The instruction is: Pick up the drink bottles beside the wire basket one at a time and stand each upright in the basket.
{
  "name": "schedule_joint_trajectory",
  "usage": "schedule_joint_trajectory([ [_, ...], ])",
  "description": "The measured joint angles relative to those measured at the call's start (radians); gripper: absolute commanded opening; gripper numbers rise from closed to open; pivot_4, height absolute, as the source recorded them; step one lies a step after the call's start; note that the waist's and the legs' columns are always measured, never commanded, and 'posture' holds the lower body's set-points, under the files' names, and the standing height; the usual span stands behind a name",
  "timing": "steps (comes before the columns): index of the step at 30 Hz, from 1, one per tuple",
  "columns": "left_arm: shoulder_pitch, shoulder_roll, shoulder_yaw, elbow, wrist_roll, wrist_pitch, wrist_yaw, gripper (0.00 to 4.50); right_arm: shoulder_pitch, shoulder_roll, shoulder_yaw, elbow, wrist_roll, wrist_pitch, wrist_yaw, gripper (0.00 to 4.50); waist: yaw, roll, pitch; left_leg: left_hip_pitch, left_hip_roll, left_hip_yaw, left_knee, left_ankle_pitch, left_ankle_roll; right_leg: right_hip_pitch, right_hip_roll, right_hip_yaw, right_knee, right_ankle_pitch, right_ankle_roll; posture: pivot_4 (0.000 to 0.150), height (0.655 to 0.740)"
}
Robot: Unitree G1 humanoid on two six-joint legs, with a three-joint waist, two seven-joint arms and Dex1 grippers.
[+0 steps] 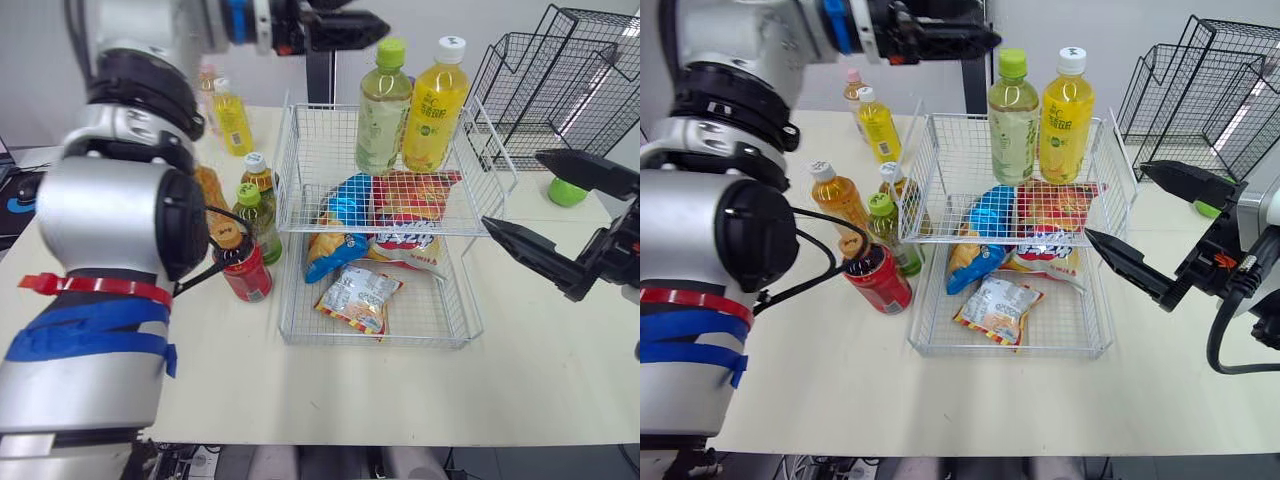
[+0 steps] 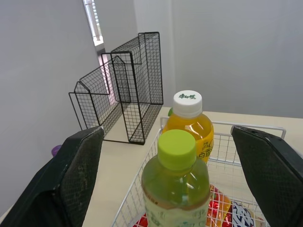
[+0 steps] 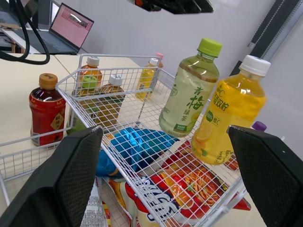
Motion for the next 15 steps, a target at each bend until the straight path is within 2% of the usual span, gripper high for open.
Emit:
schedule_joint_trajectory([
  [4, 0.1, 0.113, 0.04, -0.214, -0.038, 0.151, 0.029, 4.47, -0.049, 0.001, 0.074, 0.031, -0.021, -0.021, 0.023, 4.5, -0.009, 0.001, 0.0, 0.001, 0.001, -0.001, 0.0, 0.0, 0.0, 0.0, 0.0, -0.001, 0.001, 0.0, 0.0, 0.15, 0.736],
  [9, 0.364, 0.282, 0.077, -0.585, -0.114, 0.376, 0.056, 4.47, -0.137, 0.008, 0.182, 0.086, -0.056, -0.05, 0.074, 4.5, -0.014, 0.002, -0.001, 0.002, 0.002, -0.001, 0.001, 0.0, 0.0, 0.001, 0.0, -0.001, 0.002, 0.0, 0.0, 0.15, 0.736],
  [12, 0.518, 0.373, 0.116, -0.735, -0.128, 0.397, 0.1, 4.47, -0.191, 0.03, 0.25, 0.112, -0.087, -0.067, 0.103, 4.5, -0.011, 0.002, -0.001, 0.002, 0.002, -0.002, 0.001, 0.0, -0.001, 0.001, 0.0, -0.001, 0.002, 0.0, 0.0, 0.15, 0.736],
  [15, 0.695, 0.457, 0.177, -0.8, -0.132, 0.385, 0.134, 4.47, -0.22, 0.048, 0.331, 0.129, -0.133, -0.079, 0.134, 4.5, -0.01, 0.002, -0.001, 0.003, 0.002, -0.001, 0.001, 0.0, -0.001, 0.001, -0.001, -0.001, 0.003, 0.0, 0.0, 0.15, 0.736],
])
